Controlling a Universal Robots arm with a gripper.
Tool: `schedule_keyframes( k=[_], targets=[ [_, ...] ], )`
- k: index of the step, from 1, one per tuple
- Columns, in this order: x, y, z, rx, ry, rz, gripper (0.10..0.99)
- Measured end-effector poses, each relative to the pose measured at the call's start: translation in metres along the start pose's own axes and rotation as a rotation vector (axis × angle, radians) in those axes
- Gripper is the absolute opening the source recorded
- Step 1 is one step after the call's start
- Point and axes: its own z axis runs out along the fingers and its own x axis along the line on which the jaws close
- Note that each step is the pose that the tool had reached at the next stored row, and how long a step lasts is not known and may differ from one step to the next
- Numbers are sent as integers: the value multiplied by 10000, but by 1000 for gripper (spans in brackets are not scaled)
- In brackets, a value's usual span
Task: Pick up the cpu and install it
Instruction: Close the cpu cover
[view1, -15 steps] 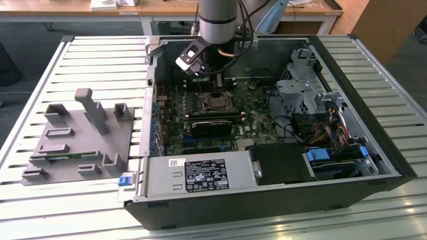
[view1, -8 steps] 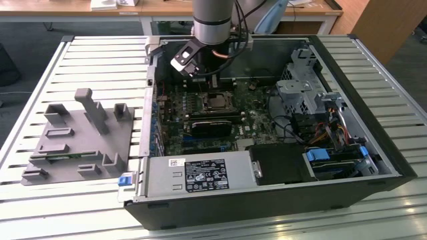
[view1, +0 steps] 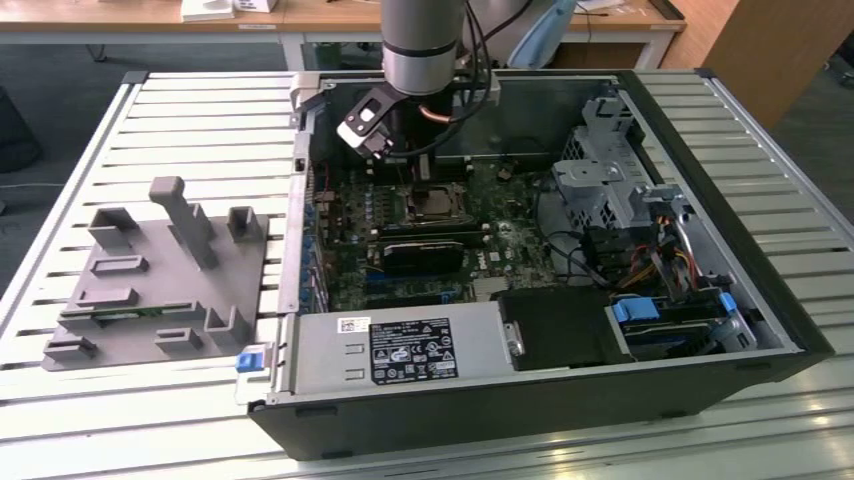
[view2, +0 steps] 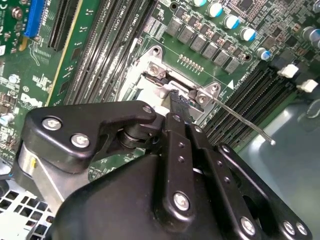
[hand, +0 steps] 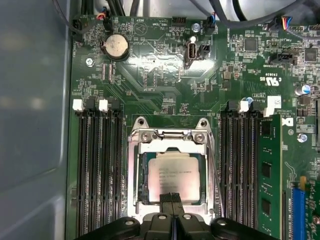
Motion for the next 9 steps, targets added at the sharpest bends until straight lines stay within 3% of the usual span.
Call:
schedule_keyframes(
  k=[9],
  targets=[
    [2,-2,56,11,0,1,106]
  ],
)
